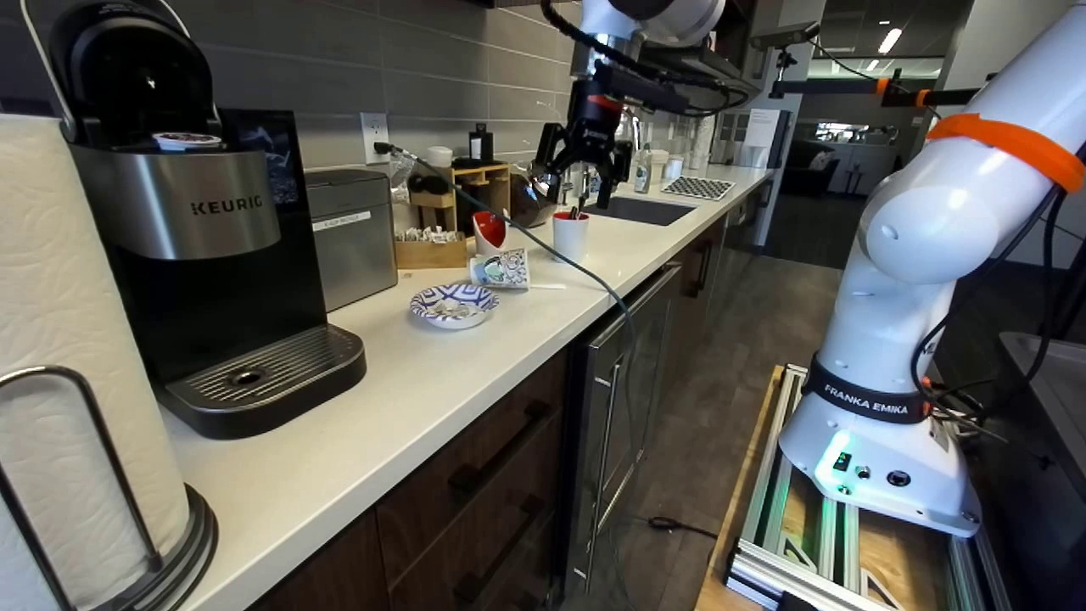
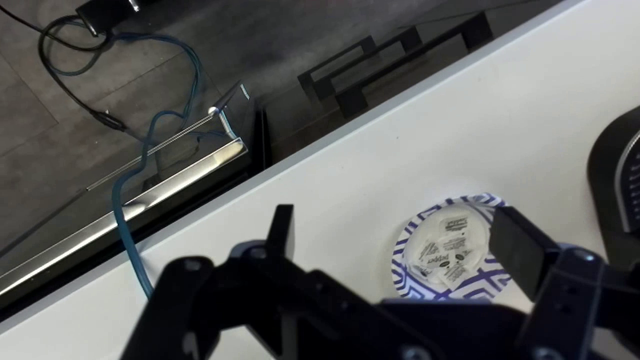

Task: Put the cup upright

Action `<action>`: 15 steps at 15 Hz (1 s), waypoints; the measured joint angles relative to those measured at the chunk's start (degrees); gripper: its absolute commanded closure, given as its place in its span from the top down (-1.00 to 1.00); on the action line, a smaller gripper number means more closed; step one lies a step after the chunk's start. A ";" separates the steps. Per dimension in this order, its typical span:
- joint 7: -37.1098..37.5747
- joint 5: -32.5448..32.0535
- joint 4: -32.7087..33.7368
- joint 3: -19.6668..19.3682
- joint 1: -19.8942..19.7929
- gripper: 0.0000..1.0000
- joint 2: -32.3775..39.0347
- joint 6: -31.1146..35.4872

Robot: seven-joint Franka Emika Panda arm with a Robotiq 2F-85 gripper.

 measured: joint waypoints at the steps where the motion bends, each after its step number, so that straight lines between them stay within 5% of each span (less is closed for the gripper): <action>1: 1.49 0.00 -0.34 -0.14 -0.72 1.00 1.13 2.24; 10: 4.30 1.38 -0.36 -0.81 -1.47 1.00 2.85 3.97; 15: 5.80 10.35 -0.86 -4.25 -1.75 1.00 8.52 14.07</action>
